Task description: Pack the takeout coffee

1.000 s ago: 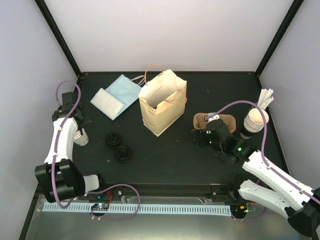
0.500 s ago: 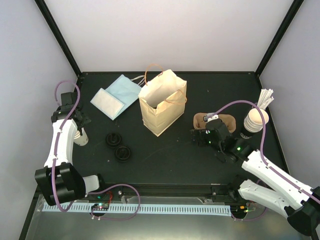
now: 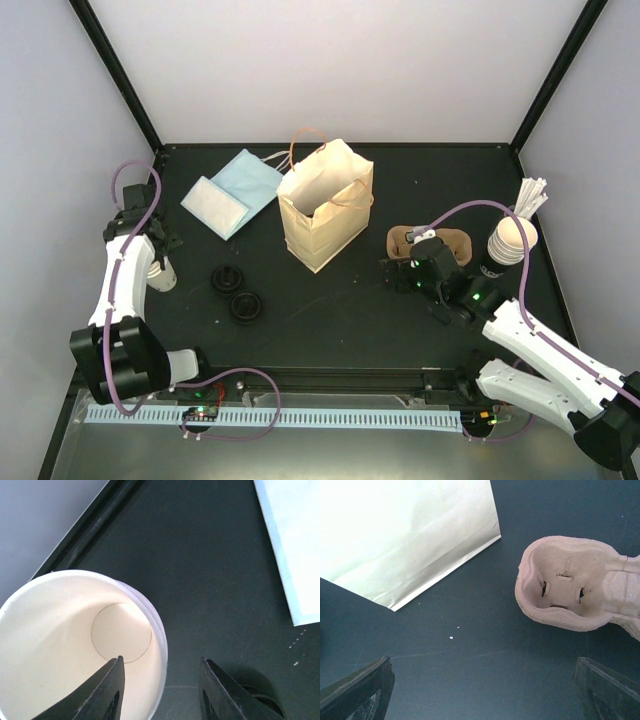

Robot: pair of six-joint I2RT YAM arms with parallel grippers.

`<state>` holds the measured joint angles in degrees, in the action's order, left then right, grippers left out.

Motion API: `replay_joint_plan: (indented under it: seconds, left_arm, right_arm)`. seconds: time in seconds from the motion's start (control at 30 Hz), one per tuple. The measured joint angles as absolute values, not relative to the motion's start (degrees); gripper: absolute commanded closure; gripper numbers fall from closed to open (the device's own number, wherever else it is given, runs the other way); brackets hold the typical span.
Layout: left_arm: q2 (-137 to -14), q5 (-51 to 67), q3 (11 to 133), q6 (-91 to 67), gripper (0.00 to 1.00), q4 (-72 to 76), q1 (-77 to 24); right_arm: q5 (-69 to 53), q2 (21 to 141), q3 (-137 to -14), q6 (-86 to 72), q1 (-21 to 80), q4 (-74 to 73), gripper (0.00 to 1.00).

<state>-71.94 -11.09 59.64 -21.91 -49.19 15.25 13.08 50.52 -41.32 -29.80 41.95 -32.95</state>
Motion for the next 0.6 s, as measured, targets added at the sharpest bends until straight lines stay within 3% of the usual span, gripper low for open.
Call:
replay_joint_plan:
  seconds: [0.07, 0.2, 0.47, 0.6]
  left_arm:
    - [-72.75, -10.92, 59.64, -21.82, 0.62, -49.19, 15.59]
    - [-73.03, -10.33, 59.64, -21.69, 0.82, -49.19, 16.49]
    - [-73.03, -10.02, 59.64, -21.21, 0.98, -49.12, 16.49]
    - [-72.95, -10.35, 59.64, -21.15, 0.99, -49.17, 16.51]
  right_arm:
    - [12.95, 50.52, -41.32, -29.74, 41.95, -32.95, 0.0]
    - [12.91, 50.48, -41.32, -29.67, 41.95, -32.95, 0.0]
    - [12.88, 50.43, -41.32, -29.65, 41.95, -32.95, 0.0]
    - [12.88, 50.43, -41.32, -29.61, 41.95, -32.95, 0.0]
